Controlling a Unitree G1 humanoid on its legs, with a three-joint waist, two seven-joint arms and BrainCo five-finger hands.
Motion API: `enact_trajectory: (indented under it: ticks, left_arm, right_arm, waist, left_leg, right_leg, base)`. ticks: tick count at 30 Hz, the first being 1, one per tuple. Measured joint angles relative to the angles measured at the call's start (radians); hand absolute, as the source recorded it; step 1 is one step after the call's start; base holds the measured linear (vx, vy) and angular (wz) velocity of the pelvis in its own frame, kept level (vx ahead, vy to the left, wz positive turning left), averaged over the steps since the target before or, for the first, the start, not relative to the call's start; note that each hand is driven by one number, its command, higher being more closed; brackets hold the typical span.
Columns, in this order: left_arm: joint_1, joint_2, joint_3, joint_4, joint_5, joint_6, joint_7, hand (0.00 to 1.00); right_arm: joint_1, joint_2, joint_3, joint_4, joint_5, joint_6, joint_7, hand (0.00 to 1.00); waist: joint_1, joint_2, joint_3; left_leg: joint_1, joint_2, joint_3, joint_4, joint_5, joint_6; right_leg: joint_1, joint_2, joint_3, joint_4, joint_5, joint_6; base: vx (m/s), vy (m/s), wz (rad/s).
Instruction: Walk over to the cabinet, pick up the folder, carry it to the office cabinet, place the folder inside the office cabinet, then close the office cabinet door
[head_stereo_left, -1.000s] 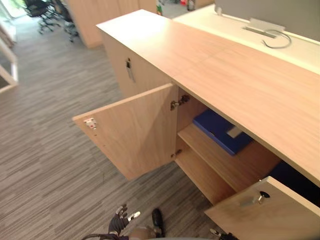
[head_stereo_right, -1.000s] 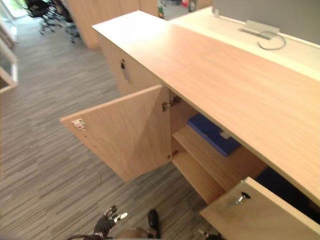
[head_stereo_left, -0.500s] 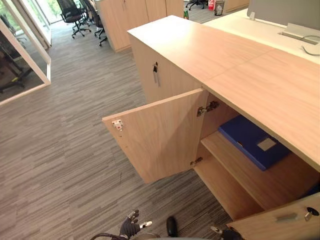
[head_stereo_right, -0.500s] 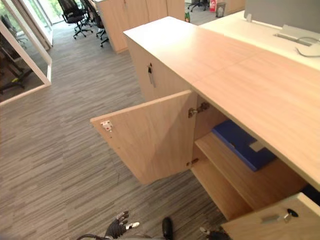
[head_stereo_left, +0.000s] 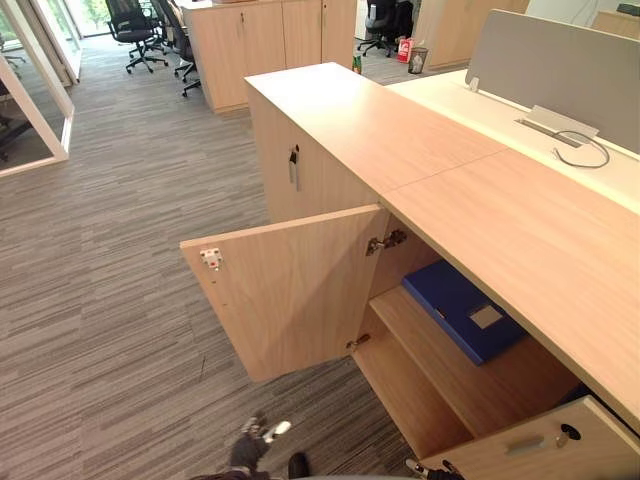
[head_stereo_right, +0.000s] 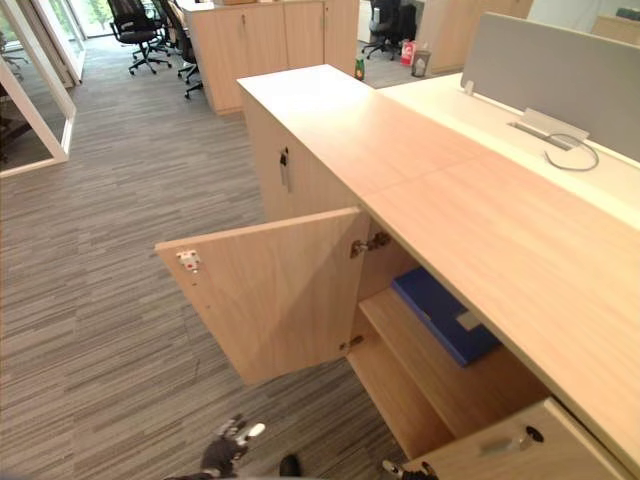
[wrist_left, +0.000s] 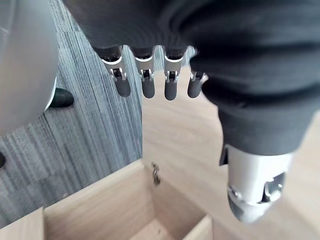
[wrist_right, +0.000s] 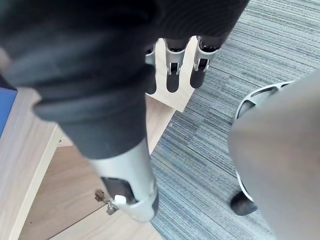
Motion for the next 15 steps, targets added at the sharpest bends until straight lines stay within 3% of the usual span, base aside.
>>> enact_trajectory:
  ticks: [2, 5, 9, 10, 12, 13, 14, 15]
  left_arm:
    - [-0.064, 0.046, 0.134, 0.015, -0.063, 0.009, 0.061, 0.0]
    - [-0.08, 0.054, 0.218, -0.074, -0.095, 0.007, 0.094, 0.0]
    - [-0.111, 0.053, 0.277, -0.128, -0.093, 0.009, 0.12, 0.0]
    - [-0.118, 0.055, 0.322, -0.166, -0.083, 0.012, 0.13, 0.0]
    - [-0.124, 0.071, 0.399, -0.253, -0.07, 0.018, 0.164, 0.0]
    - [-0.124, 0.081, 0.405, -0.281, -0.068, 0.018, 0.172, 0.0]
    - [-0.134, 0.1, 0.409, -0.332, -0.047, 0.019, 0.188, 0.0]
    - [-0.156, 0.122, 0.416, -0.344, -0.029, 0.019, 0.197, 0.0]
  right_arm:
    - [-0.007, -0.001, -0.007, 0.013, 0.008, 0.002, -0.007, 0.0]
    - [-0.032, -0.015, -0.044, 0.025, 0.019, 0.005, -0.007, 0.0]
    - [-0.054, -0.016, -0.067, 0.031, 0.019, 0.007, -0.006, 0.0]
    - [-0.065, -0.015, -0.068, 0.044, 0.015, 0.01, -0.004, 0.0]
    - [-0.05, -0.013, -0.067, 0.047, 0.006, 0.017, 0.002, 0.0]
    - [-0.039, -0.016, -0.068, 0.047, -0.003, 0.018, 0.003, 0.0]
    - [-0.025, -0.023, -0.077, 0.047, -0.004, 0.019, 0.004, 0.0]
    - [-0.023, -0.021, -0.085, 0.058, -0.005, 0.02, 0.005, 0.0]
  waist:
    - [0.004, -0.001, 0.019]
    - [0.023, 0.038, 0.035]
    - [0.027, 0.027, 0.043]
    - [0.031, 0.021, 0.047]
    - [0.031, 0.016, 0.031]
    - [0.027, 0.02, 0.015]
    - [0.024, 0.041, -0.005]
    - [0.023, 0.023, -0.006]
  left_leg:
    - [-0.098, 0.023, -0.001, 0.222, -0.11, 0.004]
    - [-0.213, 0.108, 0.004, 0.487, -0.251, -0.011]
    - [-0.214, 0.127, 0.042, 0.497, -0.277, -0.02]
    - [-0.235, 0.161, 0.053, 0.591, -0.32, -0.002]
    - [-0.232, 0.261, 0.015, 0.709, -0.377, -0.052]
    - [-0.224, 0.289, -0.005, 0.693, -0.379, -0.075]
    - [-0.184, 0.331, -0.03, 0.592, -0.367, -0.132]
    - [-0.159, 0.301, -0.016, 0.536, -0.339, -0.176]
  right_leg:
    - [0.019, 0.007, -0.007, -0.006, 0.006, -0.004]
    - [0.026, 0.063, 0.004, -0.013, 0.009, -0.01]
    - [0.013, 0.061, 0.049, -0.027, 0.021, -0.029]
    - [0.007, 0.058, 0.073, -0.021, 0.024, -0.032]
    - [0.001, 0.052, 0.1, -0.017, 0.026, -0.027]
    - [-0.001, 0.052, 0.104, -0.023, 0.03, -0.02]
    - [-0.002, 0.051, 0.113, -0.032, 0.034, -0.001]
    - [-0.001, 0.025, 0.125, -0.033, 0.038, 0.016]
  base:
    - [-0.02, -0.074, 0.08]
    - [-0.01, -0.027, -0.18]
    - [-0.03, 0.024, -0.37]
    - [0.0, 0.084, -0.68]
    - [0.02, 0.102, -0.57]
    - [0.05, 0.152, -0.21]
    - [0.11, 0.24, -0.07]
    - [0.13, 0.253, -0.06]
